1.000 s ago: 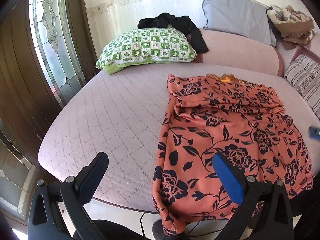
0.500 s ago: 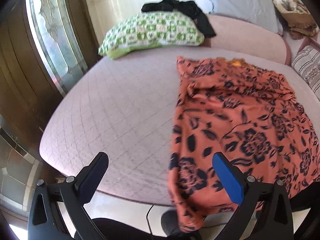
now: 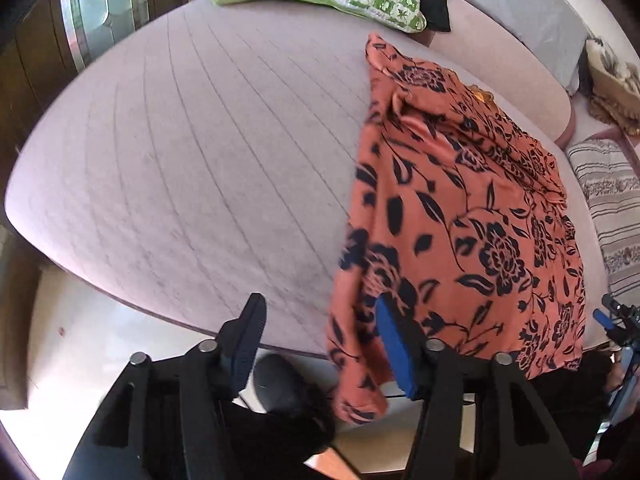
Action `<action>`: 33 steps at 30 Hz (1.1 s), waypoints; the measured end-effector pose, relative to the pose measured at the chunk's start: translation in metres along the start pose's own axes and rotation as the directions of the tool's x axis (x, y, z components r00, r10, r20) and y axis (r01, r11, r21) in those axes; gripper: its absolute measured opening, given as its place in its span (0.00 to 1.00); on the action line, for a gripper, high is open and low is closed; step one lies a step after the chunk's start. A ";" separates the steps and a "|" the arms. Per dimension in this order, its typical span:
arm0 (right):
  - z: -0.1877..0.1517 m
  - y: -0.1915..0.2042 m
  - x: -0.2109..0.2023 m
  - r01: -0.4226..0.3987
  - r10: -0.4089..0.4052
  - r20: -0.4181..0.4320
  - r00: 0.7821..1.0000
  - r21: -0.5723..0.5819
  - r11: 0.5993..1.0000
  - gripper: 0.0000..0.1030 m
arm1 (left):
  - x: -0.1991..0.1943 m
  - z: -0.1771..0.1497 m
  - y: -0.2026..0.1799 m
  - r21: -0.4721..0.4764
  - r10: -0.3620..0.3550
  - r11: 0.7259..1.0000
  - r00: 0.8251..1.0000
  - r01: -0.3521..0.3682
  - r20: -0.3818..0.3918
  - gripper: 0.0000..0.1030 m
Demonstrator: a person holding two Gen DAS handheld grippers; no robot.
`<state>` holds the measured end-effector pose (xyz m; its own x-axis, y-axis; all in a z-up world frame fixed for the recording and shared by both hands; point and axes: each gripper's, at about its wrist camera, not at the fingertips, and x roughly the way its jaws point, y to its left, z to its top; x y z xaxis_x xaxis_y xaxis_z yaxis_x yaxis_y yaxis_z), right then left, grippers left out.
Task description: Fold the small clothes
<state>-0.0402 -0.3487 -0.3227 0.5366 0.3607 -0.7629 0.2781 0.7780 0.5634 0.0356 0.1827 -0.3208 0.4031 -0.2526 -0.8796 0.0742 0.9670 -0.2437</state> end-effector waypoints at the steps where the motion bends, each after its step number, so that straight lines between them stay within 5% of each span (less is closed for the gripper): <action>1: -0.001 -0.001 0.001 0.004 -0.004 -0.005 1.000 0.001 1.000 0.79 | 0.005 -0.004 -0.003 -0.008 -0.007 1.000 1.000 0.007 -0.021 0.70; 4: -0.005 -0.006 0.005 0.007 -0.007 -0.031 0.999 0.018 1.000 0.79 | 0.023 -0.016 -0.010 -0.035 -0.041 0.999 0.992 0.037 -0.123 0.74; 10: -0.015 -0.015 0.005 0.023 -0.019 -0.093 0.996 0.044 0.999 0.79 | 0.044 -0.029 -0.021 -0.036 -0.049 0.998 0.978 0.042 -0.205 0.73; 12: -0.019 -0.018 0.011 0.032 -0.024 -0.133 0.991 0.056 0.998 0.79 | 0.053 -0.031 -0.025 -0.047 -0.059 0.998 0.968 0.049 -0.246 0.38; 16: -0.034 -0.021 0.030 0.102 -0.086 -0.232 0.969 0.057 0.993 0.79 | 0.059 -0.036 -0.032 -0.029 -0.076 0.997 0.963 0.071 -0.257 0.21; 17: -0.038 -0.022 0.036 0.097 -0.077 -0.258 0.963 0.068 0.993 0.75 | 0.060 -0.038 -0.033 -0.024 -0.071 0.997 0.964 0.067 -0.255 0.17; 18: -0.043 -0.022 0.043 0.096 -0.069 -0.283 0.957 0.084 0.992 0.54 | 0.061 -0.038 -0.033 -0.034 -0.076 0.997 0.964 0.070 -0.254 0.14; 24: -0.052 -0.004 0.039 0.065 -0.043 -0.293 0.955 0.066 0.996 0.12 | 0.052 -0.040 -0.024 -0.071 -0.119 0.992 0.964 0.104 -0.237 0.06; 30: -0.039 0.008 -0.009 -0.115 0.125 -0.201 0.972 0.061 0.992 0.10 | 0.009 -0.030 -0.024 -0.051 -0.192 0.981 0.965 0.186 -0.176 0.05; 33: -0.027 0.014 -0.027 -0.237 0.246 -0.135 0.960 0.081 0.968 0.10 | -0.010 -0.012 -0.027 -0.046 -0.231 0.973 0.962 0.227 -0.145 0.05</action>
<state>-0.0728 -0.3337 -0.3028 0.4761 0.6067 -0.6366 0.2065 0.6265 0.7516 0.0185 0.1587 -0.3101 0.2386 -0.4713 -0.8491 0.1219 0.8819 -0.4553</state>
